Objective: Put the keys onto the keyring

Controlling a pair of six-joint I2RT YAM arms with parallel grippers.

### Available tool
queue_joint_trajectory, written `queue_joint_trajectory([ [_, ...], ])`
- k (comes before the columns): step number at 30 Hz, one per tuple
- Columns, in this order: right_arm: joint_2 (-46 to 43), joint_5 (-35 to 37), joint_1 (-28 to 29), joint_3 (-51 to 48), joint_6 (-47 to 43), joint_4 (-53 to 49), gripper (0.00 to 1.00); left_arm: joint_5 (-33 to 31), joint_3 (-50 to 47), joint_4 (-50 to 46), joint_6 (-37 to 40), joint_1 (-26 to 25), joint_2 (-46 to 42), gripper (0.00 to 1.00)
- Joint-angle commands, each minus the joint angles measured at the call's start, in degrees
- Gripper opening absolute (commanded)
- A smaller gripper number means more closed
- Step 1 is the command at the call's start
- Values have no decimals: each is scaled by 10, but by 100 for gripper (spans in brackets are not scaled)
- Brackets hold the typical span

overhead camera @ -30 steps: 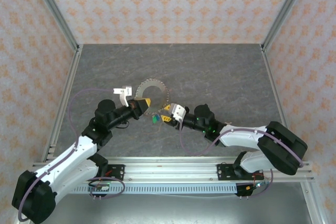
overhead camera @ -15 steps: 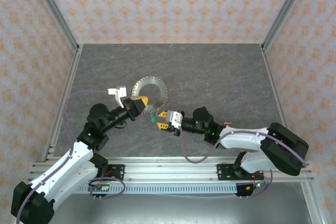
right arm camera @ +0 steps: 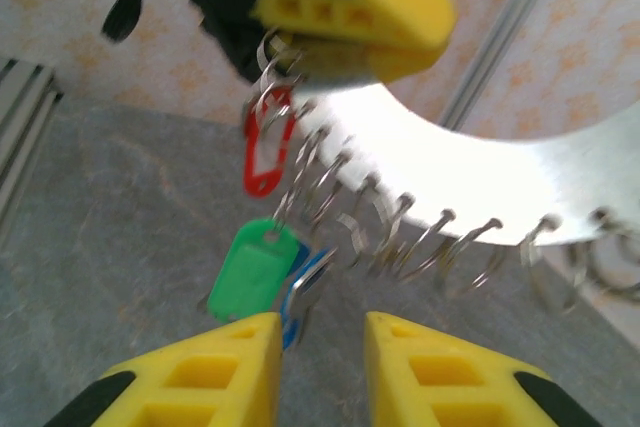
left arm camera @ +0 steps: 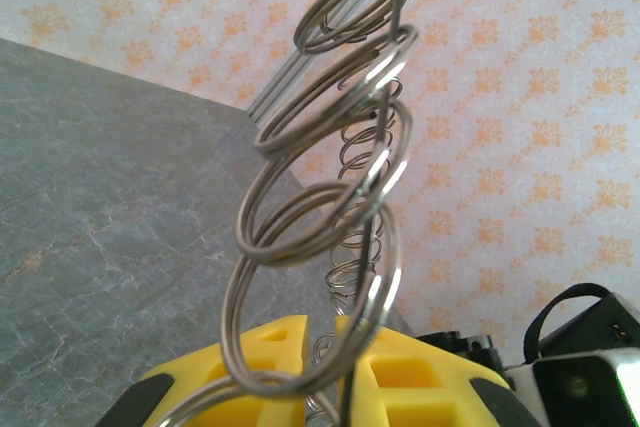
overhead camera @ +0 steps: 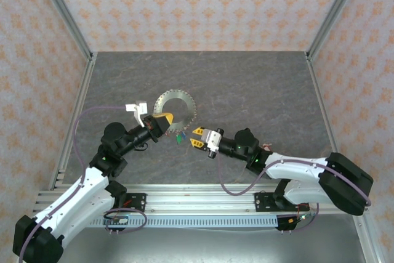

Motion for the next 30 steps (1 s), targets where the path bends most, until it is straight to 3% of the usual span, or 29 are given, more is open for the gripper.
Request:
queue_joint_trajectory([
  [1, 35, 68, 10, 20, 21, 111, 29, -3, 6, 27, 10, 2, 5, 0],
  [5, 72, 0, 10, 57, 13, 48, 30, -10, 9, 25, 8, 2, 9, 0],
  [9, 95, -95, 13, 43, 36, 94, 29, -15, 12, 8, 13, 2, 5, 0],
  [12, 76, -128, 13, 40, 36, 49, 29, -20, 12, -2, 18, 2, 4, 0],
  [16, 28, -108, 13, 25, 18, -29, 29, -21, 9, -1, 20, 2, 8, 0],
  [23, -52, 25, 13, -28, -11, -58, 30, -13, 8, 13, 23, 2, 26, 0],
  [30, -66, 56, 13, -35, -11, -54, 29, -9, 15, 24, 22, 2, 55, 0],
])
